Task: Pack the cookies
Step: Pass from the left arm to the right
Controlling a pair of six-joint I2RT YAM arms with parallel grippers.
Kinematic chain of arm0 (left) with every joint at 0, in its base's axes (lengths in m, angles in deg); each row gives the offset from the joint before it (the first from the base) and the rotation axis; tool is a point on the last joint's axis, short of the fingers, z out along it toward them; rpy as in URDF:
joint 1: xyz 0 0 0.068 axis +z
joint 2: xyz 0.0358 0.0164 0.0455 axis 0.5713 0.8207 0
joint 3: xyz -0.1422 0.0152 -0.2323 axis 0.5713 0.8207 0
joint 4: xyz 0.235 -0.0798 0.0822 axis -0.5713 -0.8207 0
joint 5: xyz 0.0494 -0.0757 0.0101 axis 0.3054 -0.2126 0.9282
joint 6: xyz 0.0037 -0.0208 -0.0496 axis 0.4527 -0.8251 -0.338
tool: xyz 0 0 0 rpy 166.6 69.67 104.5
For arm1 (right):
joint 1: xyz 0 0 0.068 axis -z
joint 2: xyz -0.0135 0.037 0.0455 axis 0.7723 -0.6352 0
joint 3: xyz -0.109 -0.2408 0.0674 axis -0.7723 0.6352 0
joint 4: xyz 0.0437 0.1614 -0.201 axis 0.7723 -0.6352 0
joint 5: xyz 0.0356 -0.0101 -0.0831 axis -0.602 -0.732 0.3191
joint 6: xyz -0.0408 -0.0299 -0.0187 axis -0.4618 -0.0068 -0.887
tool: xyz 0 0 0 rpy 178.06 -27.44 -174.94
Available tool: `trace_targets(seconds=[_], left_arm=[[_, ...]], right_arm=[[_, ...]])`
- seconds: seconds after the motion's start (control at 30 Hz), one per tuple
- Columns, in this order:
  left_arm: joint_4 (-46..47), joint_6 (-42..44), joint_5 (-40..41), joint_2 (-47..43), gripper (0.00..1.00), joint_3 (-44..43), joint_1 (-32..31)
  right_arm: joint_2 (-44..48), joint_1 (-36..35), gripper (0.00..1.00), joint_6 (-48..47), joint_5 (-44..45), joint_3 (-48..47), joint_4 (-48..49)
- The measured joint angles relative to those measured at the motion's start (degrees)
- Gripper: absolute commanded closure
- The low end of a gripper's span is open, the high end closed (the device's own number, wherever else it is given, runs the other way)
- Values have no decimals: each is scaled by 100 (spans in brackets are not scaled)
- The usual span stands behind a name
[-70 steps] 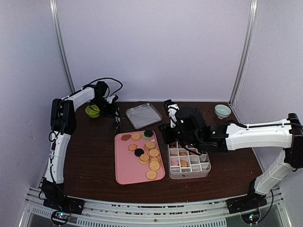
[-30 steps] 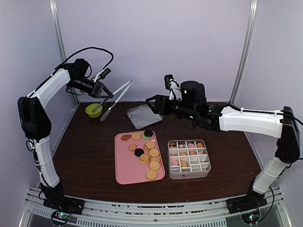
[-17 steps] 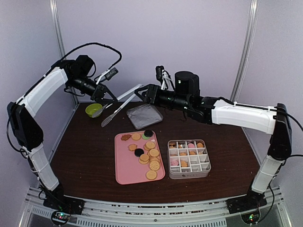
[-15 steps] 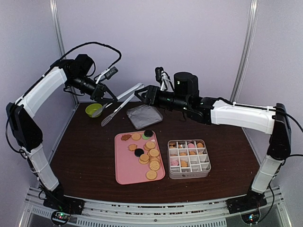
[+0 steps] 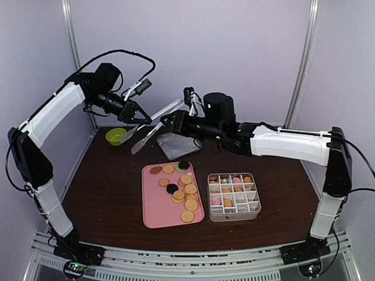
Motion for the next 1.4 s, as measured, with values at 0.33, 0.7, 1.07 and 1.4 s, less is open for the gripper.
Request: trace_targets(seconds=[0.33, 0.7, 1.07, 1.4], left_arm=[[317, -203, 103, -28, 94, 55, -72], [859, -415, 343, -402, 55, 455, -240], [658, -203, 125, -798, 2, 1091, -258], [83, 234, -391, -1167, 2, 1945, -258]], right_arm=[[-181, 0, 77, 256, 372, -59, 2], [-479, 162, 100, 981, 247, -181, 592], [-243, 304, 100, 662, -83, 525, 1139], [155, 317, 100, 289, -621, 750, 1493]])
